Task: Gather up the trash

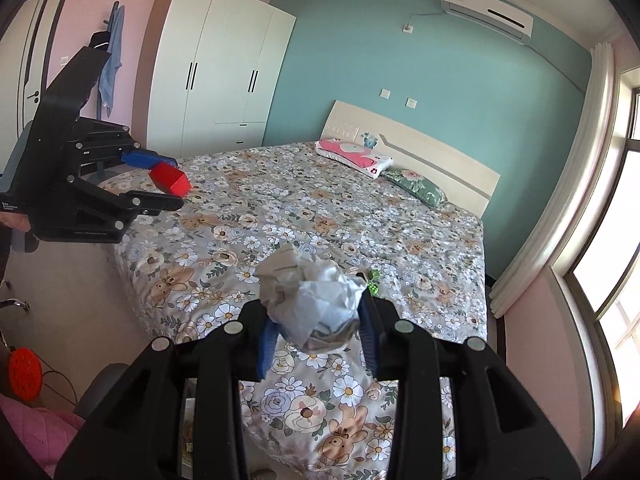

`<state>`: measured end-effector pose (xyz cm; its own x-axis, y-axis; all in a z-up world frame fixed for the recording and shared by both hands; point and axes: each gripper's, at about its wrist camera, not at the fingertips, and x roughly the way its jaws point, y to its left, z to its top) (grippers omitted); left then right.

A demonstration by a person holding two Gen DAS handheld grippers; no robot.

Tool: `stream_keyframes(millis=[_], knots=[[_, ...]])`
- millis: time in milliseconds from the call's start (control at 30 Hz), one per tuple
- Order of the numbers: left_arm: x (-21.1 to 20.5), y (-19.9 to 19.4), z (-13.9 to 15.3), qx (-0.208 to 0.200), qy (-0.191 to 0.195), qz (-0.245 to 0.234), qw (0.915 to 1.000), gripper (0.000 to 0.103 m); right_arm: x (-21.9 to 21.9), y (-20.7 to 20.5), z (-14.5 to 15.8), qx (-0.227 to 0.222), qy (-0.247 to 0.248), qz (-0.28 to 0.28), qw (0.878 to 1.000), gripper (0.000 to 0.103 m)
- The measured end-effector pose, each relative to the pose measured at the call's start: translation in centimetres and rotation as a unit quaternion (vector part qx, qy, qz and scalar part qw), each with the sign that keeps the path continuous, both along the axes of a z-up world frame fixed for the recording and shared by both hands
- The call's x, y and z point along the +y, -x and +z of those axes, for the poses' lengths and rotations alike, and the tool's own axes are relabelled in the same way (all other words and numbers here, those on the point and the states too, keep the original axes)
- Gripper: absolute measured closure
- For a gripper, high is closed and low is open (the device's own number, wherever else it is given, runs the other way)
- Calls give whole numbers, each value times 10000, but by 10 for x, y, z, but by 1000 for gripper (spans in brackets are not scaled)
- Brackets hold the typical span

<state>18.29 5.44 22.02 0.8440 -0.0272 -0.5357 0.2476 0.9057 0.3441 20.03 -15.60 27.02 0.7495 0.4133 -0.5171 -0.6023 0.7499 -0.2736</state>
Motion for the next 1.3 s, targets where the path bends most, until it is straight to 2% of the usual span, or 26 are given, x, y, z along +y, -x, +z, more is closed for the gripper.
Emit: stream_keyframes(millis=[133, 300, 567, 767, 900, 1067, 1300], knots=[[-1, 9, -13, 75, 12, 29, 10000, 58, -3, 14, -11, 82, 22, 79, 9999, 67], [0, 16, -50, 449, 42, 9, 9990, 58, -3, 20, -40, 315, 112, 144, 9993, 67], [4, 22, -120, 1123, 182, -85, 9935, 58, 1, 17, -114, 983, 345, 231, 9943, 67], [5, 20, -176, 1656, 323, -207, 9854, 58, 8, 14, -173, 1517, 495, 265, 9868, 67], [1, 17, -219, 1996, 328, -255, 9790, 58, 12, 10, -219, 1988, 534, 321, 9781, 67], [-8, 13, -273, 2438, 370, -326, 9686, 58, 21, 8, -285, 2628, 738, 379, 9613, 67], [-18, 13, -354, 3108, 422, -365, 9488, 58, 30, 7, -378, 3436, 946, 410, 9334, 67]])
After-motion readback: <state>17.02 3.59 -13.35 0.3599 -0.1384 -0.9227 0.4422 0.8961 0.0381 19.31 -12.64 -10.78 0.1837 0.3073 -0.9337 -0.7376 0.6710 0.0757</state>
